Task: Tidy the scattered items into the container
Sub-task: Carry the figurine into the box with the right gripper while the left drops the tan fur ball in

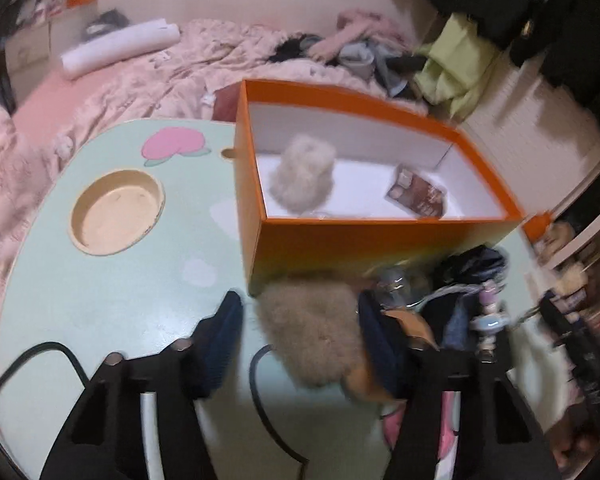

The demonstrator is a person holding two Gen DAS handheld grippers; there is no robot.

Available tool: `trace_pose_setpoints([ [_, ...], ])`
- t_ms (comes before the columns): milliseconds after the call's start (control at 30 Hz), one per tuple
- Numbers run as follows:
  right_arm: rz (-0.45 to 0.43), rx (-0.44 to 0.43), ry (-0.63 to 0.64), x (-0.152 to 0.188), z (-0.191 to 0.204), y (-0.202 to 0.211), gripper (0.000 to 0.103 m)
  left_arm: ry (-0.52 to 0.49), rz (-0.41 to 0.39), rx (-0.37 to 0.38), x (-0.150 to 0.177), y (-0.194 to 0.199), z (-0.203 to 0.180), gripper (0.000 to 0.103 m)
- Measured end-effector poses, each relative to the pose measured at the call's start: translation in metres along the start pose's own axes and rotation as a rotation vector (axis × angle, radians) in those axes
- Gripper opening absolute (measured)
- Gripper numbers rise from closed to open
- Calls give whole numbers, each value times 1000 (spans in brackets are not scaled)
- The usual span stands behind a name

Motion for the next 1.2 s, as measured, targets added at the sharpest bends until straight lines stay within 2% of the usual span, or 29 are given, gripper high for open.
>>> trace_pose_setpoints([
  [33,0,-1,-1,1,-1,0,36,-3,-1,-14,1,0,1,38],
  [233,-9,4,6,2,0,2,36,-10,-23,50,6,8,3,37],
  [300,-19,3,13,1,1,4,36,-7,-45,92,4,17,-1,37],
  [367,-26,-10,15,-2,3,7,36,-15,-76,102,-1,29,-5,37],
  [500,-43,-43,2,-20,9,12,36,-46,-150,155,-29,66,-19,37],
  [700,-88,-101,28,-68,33,16,36,-96,-228,161,-83,94,-38,37],
  [800,-85,-134,29,-87,43,5,36,-107,-225,161,-103,87,-46,37],
  [933,-26,-158,16,-103,52,-33,37,-90,-164,170,-123,51,-54,38],
  [1000,3,-165,10,-105,54,-57,37,-90,-140,148,-129,33,-54,45],
  [1033,21,-152,1,-105,52,-69,38,-82,-124,122,-131,23,-50,57],
  [1067,41,-134,-22,-105,48,-81,41,-71,-116,100,-132,16,-46,62],
  [1133,58,-132,-77,-107,39,-93,49,-50,-109,87,-130,9,-40,65],
  [1167,60,-129,-110,-107,34,-95,62,-49,-107,100,-127,9,-39,65],
  [1200,46,-131,-138,-109,29,-93,71,-50,-107,106,-124,9,-38,65],
])
Point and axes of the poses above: each gripper's, at about its wrist camera, not at the fingertips, and y roughly against the way its jaws point, z to its left, x to its underside, the point moved 10 cm from there along -y, roughly the way its jaws point, and after that the axes turned 5 degrees about -y, right-handed, at the moved point
